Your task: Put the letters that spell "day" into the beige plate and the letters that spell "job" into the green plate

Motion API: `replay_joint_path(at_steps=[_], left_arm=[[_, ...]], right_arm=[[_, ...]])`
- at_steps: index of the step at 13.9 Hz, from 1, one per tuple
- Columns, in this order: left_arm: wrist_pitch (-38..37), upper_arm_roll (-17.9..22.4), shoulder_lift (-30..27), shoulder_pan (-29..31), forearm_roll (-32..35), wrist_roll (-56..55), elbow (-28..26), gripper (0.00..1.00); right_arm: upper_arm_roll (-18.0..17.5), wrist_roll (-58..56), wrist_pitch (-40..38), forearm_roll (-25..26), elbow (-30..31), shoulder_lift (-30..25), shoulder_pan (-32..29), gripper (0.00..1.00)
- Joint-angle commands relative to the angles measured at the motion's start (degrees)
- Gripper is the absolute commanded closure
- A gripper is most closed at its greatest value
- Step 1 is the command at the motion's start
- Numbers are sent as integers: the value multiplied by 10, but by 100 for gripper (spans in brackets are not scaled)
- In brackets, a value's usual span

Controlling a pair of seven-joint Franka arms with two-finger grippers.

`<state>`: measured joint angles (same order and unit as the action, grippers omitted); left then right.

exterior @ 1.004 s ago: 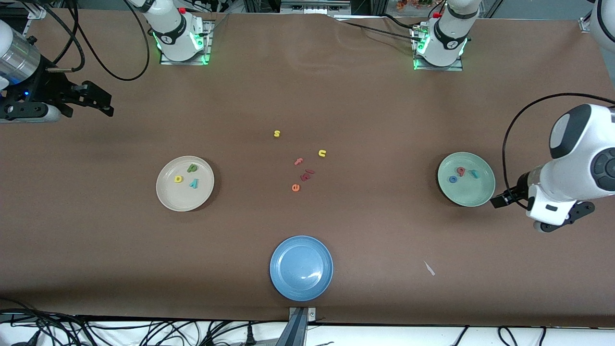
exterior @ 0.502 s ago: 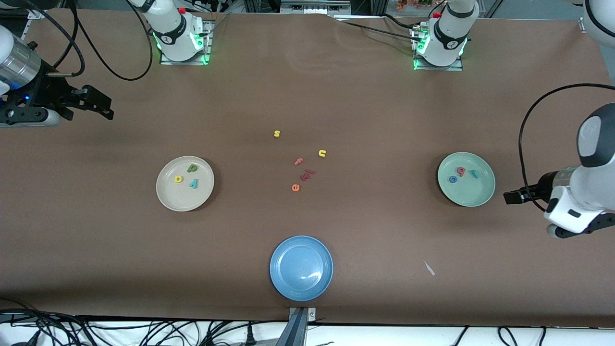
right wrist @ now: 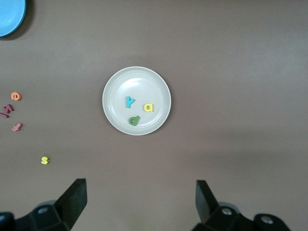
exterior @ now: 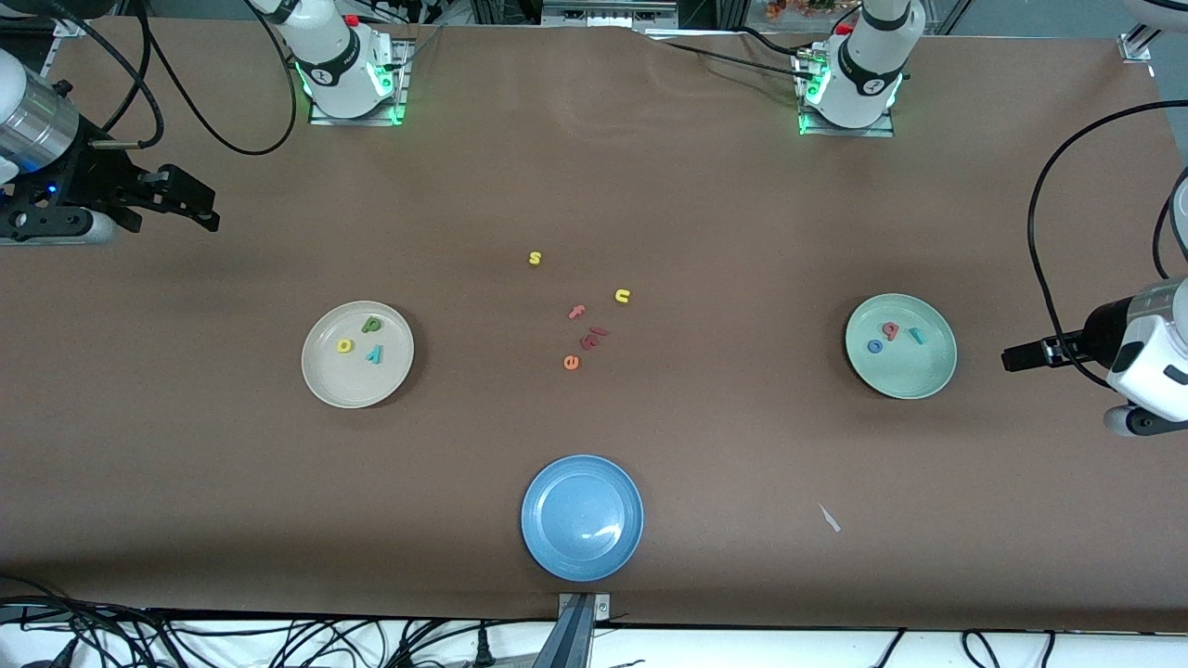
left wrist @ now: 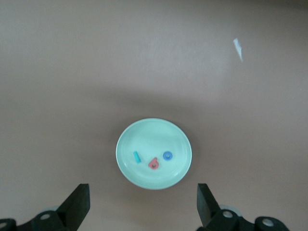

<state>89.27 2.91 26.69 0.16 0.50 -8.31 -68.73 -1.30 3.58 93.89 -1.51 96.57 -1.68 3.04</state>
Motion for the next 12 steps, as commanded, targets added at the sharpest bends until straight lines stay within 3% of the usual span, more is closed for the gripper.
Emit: replay_joint_path(at_steps=[1,3,12], left_arm=[[54,1,-46,12,-13,58,-81,3],[51,-4,-43,16,-9,126,-83,3],[33,-5,-40,5,-9,158,-83,1]], right_arm=[[-5,-2,-7,3,4,-7,-5,0],[-7,-2,-11,5,4,-9,-5,0],[-10,-2,-12,15,4,-11,-1,0]])
